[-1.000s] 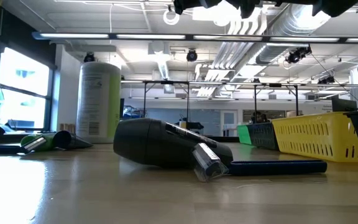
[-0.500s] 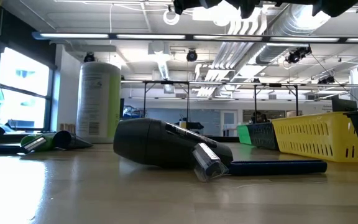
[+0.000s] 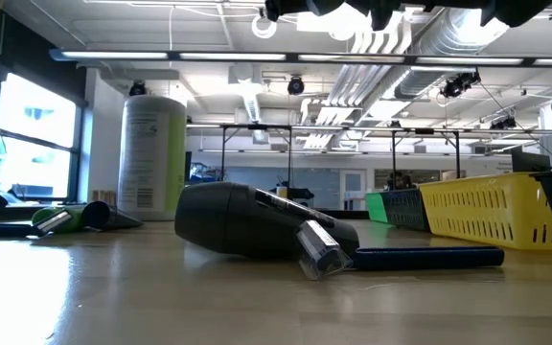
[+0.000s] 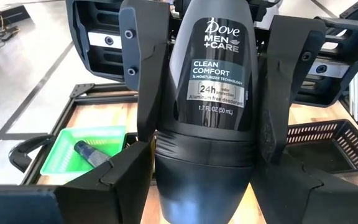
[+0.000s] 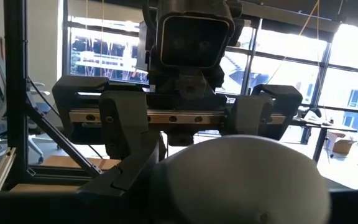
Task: Pick & Place Travel size toiletries
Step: Put the gray deodorant into the bottom black basket
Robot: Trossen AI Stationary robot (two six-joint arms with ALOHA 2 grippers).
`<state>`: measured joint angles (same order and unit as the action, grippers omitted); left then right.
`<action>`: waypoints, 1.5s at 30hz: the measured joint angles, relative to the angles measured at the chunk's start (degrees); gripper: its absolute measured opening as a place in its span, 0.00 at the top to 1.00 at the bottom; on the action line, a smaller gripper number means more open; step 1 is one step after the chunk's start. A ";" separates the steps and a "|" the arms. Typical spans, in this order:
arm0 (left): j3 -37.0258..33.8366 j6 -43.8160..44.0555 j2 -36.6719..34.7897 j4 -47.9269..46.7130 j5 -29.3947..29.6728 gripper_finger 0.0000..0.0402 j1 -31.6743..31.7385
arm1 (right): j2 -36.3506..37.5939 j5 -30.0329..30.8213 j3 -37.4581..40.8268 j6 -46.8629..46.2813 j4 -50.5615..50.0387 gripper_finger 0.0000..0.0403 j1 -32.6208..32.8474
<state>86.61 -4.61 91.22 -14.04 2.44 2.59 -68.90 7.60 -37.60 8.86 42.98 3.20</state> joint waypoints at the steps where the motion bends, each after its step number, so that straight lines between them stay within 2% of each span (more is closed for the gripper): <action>1: 0.00 -0.07 0.00 0.00 0.05 0.41 0.00 | 0.00 -0.01 0.00 0.00 0.00 0.51 0.00; 40: 0.00 -1.12 0.02 0.61 -0.27 0.41 0.02 | 0.00 -0.13 0.01 0.00 0.15 0.49 0.07; 45: 0.00 0.32 0.02 0.60 0.09 0.33 0.04 | 0.00 -0.18 0.01 0.00 0.15 0.51 0.07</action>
<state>86.61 -4.29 91.24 -13.44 2.53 2.63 -68.90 7.41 -37.60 8.86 43.13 3.27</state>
